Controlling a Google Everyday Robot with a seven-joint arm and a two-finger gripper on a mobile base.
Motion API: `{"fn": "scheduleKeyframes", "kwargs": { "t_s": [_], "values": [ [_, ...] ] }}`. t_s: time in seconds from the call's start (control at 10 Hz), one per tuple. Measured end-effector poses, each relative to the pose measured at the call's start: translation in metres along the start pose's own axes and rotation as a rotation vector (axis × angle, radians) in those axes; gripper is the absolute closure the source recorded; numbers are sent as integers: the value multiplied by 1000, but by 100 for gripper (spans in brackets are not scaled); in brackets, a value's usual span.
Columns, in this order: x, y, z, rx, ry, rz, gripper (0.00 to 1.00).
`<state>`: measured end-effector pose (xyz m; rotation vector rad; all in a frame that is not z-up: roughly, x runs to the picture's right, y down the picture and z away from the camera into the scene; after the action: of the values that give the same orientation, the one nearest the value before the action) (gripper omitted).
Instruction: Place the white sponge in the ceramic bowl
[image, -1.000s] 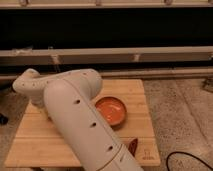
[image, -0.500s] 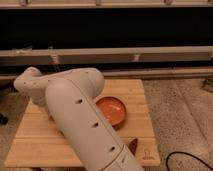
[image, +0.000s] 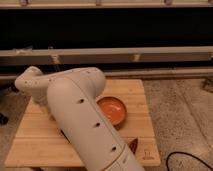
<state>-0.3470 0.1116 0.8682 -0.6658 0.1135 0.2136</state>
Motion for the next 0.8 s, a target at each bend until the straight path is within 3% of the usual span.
{"fn": "scheduleKeyframes", "kwargs": {
  "t_s": [0.8],
  "values": [
    [11, -13, -18, 3, -11, -5, 97]
  ]
}}
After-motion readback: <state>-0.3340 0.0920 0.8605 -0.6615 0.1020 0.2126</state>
